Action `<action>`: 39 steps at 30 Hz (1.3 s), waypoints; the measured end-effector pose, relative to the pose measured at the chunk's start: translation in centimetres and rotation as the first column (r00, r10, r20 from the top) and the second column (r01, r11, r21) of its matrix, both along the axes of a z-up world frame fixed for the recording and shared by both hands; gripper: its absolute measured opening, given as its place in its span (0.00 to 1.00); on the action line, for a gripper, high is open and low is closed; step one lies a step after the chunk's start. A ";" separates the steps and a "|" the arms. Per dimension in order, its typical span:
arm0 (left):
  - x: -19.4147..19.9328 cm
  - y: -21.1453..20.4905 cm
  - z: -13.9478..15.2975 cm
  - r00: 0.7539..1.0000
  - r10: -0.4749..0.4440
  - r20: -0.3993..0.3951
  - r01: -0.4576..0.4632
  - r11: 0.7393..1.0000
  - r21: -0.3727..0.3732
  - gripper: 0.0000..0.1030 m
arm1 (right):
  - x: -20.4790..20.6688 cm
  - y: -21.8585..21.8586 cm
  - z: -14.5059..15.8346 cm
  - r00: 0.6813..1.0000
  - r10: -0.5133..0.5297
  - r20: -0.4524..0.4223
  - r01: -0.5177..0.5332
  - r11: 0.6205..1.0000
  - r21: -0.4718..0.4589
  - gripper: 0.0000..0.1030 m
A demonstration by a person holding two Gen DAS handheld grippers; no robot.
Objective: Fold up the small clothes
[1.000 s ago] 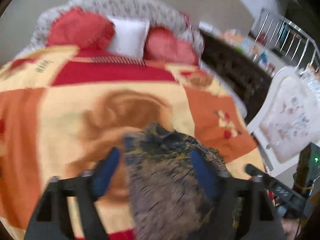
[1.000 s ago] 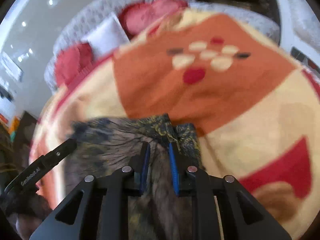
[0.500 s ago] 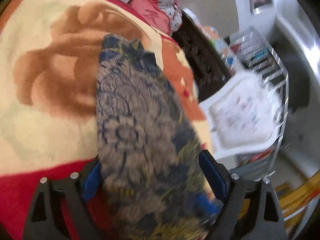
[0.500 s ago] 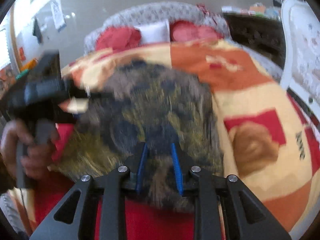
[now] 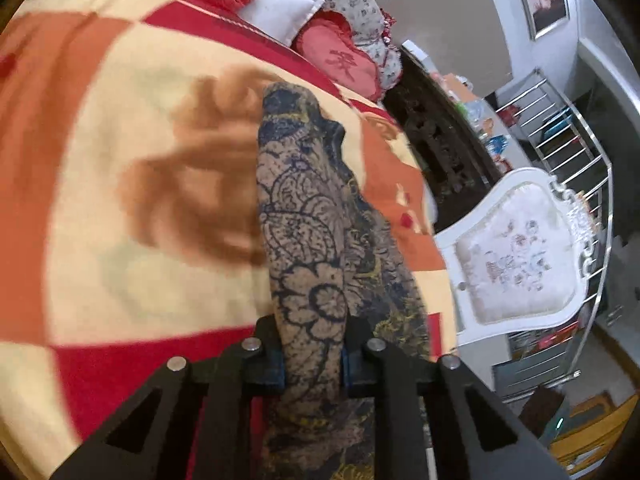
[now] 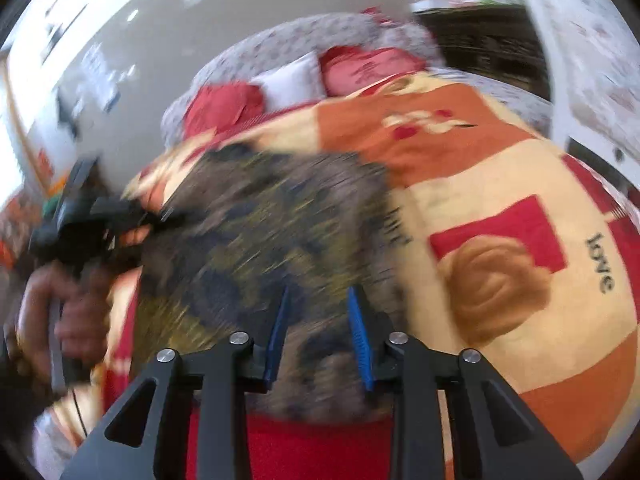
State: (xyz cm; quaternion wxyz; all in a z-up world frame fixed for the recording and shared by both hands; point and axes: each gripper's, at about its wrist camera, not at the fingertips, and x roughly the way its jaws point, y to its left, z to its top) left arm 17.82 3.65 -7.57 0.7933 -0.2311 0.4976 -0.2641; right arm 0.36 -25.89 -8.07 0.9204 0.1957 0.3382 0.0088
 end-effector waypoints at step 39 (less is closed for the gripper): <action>-1.5 -0.6 -3.8 0.966 0.060 0.251 -0.161 0.900 0.404 0.46 | 14.7 4.1 -5.5 0.961 0.262 -0.089 -0.221 0.920 0.324 0.52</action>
